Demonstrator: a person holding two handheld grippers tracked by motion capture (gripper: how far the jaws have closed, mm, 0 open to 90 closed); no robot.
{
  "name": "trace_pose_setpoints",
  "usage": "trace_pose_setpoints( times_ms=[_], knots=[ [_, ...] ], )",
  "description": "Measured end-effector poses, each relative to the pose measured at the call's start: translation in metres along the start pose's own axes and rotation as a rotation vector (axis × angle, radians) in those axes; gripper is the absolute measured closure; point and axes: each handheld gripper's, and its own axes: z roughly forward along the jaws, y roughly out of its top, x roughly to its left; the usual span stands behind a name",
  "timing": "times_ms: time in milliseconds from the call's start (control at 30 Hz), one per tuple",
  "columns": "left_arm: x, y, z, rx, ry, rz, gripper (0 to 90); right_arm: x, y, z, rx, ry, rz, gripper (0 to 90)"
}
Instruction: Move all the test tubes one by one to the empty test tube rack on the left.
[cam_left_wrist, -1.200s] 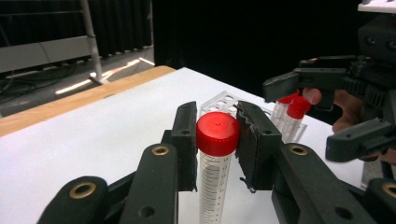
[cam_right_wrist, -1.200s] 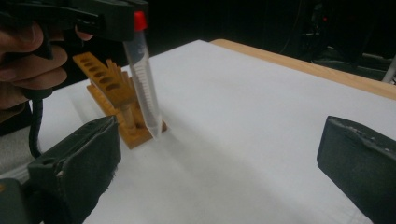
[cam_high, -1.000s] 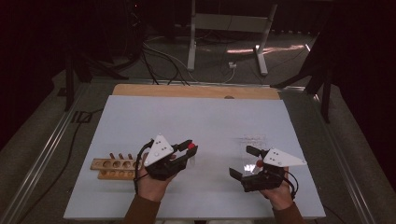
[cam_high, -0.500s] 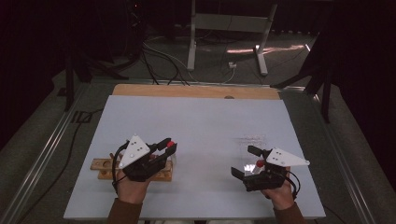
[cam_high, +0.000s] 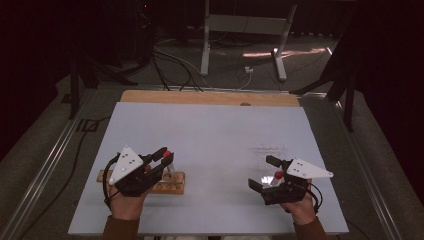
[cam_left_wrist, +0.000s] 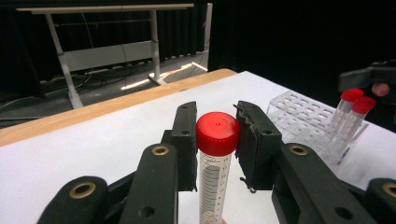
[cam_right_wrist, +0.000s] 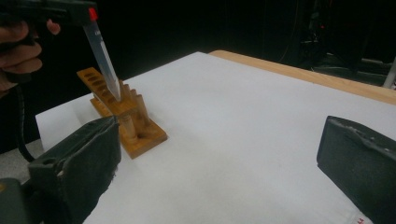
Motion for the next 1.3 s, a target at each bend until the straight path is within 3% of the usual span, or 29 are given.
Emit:
trace_pose_setpoints(
  times_ms=[567, 967, 1300],
  knots=[
    [0.006, -0.008, -0.009, 0.016, 0.021, -0.001, 70.9, 0.0, 0.0, -0.002, -0.002, -0.001, -0.002, 0.0],
    [0.01, -0.043, 0.005, 0.087, 0.036, -0.016, 70.9, -0.001, 0.001, -0.006, -0.013, 0.0, -0.004, 0.0],
    [0.009, -0.052, 0.008, 0.117, 0.034, -0.009, 70.8, 0.0, 0.001, -0.006, -0.015, 0.002, -0.01, 0.0]
  ],
)
